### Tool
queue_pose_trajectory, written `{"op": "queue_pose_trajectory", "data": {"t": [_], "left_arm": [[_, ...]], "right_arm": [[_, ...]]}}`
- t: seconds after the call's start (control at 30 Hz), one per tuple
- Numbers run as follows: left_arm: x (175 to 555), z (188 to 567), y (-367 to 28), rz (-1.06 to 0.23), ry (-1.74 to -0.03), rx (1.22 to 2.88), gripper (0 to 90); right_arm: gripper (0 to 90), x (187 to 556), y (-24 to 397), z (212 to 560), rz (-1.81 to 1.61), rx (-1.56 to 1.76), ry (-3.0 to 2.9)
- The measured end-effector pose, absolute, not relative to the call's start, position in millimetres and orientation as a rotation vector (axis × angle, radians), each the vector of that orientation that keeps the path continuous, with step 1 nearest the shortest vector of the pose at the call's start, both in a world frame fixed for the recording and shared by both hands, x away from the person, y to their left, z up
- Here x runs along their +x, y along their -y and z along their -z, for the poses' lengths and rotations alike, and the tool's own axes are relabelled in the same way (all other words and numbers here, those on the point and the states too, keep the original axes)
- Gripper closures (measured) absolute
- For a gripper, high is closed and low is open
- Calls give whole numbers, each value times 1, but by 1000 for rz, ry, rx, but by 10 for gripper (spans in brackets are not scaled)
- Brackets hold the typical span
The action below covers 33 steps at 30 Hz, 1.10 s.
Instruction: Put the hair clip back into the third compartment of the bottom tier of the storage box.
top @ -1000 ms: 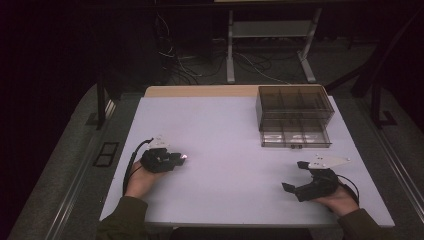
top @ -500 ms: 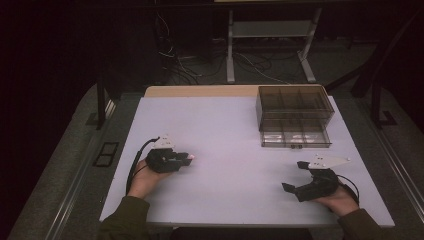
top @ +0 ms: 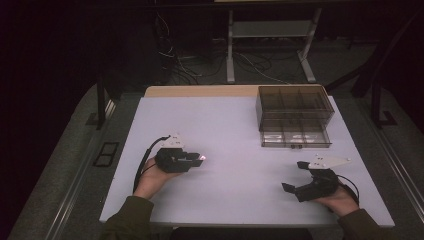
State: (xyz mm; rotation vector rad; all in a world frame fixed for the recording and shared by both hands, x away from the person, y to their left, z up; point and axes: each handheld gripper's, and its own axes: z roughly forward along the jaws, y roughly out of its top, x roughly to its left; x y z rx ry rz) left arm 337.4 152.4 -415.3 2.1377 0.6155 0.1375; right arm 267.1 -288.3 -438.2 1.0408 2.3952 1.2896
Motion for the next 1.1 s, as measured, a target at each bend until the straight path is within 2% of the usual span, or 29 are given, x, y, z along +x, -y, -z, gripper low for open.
{"op": "queue_pose_trajectory", "data": {"t": [1.1], "left_arm": [[343, 408, -82, -48, -422, 2177, 681]], "right_arm": [[2, 269, 285, 440, -1299, 1001, -2438]]}}
